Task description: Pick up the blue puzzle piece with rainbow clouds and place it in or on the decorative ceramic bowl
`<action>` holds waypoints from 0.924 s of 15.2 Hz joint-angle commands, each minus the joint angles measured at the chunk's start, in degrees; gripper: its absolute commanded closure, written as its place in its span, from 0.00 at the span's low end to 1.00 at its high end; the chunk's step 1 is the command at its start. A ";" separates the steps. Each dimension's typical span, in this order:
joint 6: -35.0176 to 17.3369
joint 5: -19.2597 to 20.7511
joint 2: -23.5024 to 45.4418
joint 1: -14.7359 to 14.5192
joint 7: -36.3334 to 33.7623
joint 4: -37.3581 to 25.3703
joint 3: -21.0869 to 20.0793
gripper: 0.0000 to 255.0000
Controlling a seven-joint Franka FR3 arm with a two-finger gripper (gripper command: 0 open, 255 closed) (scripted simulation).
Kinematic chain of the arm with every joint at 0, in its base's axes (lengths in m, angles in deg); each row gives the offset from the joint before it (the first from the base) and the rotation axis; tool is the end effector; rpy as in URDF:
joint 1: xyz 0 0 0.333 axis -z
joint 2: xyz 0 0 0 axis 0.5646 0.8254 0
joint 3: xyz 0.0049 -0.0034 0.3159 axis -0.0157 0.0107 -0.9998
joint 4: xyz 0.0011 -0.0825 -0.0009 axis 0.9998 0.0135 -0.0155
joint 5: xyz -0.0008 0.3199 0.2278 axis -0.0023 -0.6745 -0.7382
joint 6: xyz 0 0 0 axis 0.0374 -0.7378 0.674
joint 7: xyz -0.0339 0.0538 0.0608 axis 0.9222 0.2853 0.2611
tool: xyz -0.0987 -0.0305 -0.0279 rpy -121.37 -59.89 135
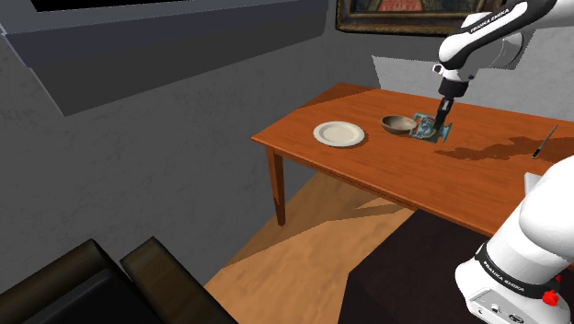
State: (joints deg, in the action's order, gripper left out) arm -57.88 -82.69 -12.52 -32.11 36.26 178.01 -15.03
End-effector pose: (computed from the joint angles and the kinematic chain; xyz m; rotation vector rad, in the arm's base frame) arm 0.3503 -0.3253 0.3886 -3.0740 -0.4436 -0.0281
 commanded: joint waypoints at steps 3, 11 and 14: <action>3.35 1.04 -1.98 0.20 -1.15 -1.64 -0.88 1.00; 7.33 -10.71 14.10 -1.53 7.17 -18.17 2.33 1.00; 10.53 -16.78 22.57 0.44 10.96 -27.36 2.23 1.00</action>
State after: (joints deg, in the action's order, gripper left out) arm -48.54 -96.71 6.31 -32.66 45.22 154.50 -12.88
